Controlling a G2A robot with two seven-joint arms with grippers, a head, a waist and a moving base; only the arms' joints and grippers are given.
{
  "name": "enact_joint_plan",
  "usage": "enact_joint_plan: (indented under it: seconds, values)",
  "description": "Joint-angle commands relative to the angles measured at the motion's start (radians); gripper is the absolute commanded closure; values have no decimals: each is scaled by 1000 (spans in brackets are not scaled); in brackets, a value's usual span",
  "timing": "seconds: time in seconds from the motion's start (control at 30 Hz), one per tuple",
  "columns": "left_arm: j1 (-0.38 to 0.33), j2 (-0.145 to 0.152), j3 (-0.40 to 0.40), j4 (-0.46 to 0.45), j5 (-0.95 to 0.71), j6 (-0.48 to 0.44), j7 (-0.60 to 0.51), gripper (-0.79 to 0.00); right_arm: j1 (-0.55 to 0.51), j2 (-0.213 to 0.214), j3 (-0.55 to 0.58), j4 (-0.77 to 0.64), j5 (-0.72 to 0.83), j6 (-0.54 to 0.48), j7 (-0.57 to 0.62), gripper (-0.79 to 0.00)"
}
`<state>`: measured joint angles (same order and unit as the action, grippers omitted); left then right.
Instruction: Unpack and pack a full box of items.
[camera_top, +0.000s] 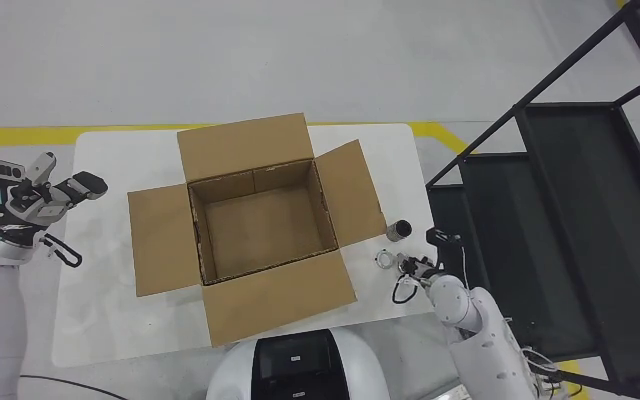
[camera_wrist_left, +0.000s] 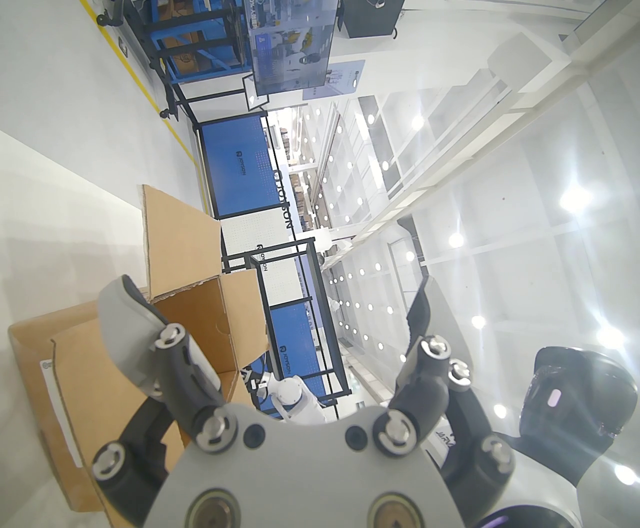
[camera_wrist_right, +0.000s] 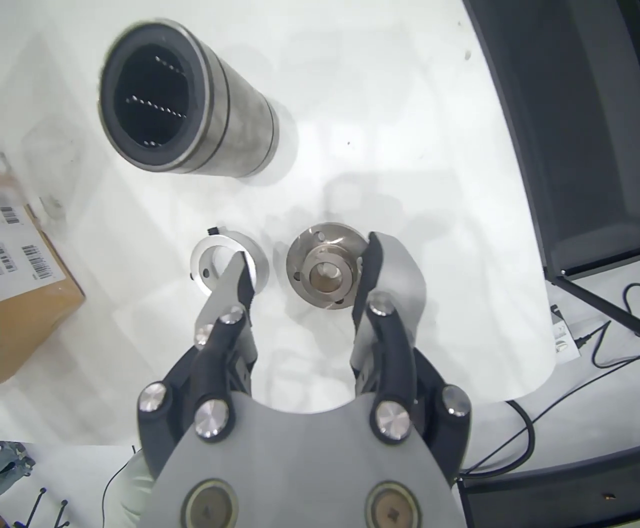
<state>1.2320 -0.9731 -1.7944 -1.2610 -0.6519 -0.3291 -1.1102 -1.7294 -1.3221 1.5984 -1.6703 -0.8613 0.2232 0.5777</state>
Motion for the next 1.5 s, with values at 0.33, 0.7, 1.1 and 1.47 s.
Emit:
enact_joint_plan:
  seconds: [0.33, 0.7, 1.1, 1.47]
  values:
    - [0, 0, 0, 0, 0, 0, 0, -785, -106, 9, 66, -144, 33, -2, 3, -471]
    - [0, 0, 0, 0, 0, 0, 0, -785, -19, 11, 6, -19, 15, -1, 47, -342]
    - [0, 0, 0, 0, 0, 0, 0, -785, 44, 15, -16, 58, -17, 41, 74, -317]
    - [0, 0, 0, 0, 0, 0, 0, -785, 84, 17, -46, 102, -29, 67, 94, -265]
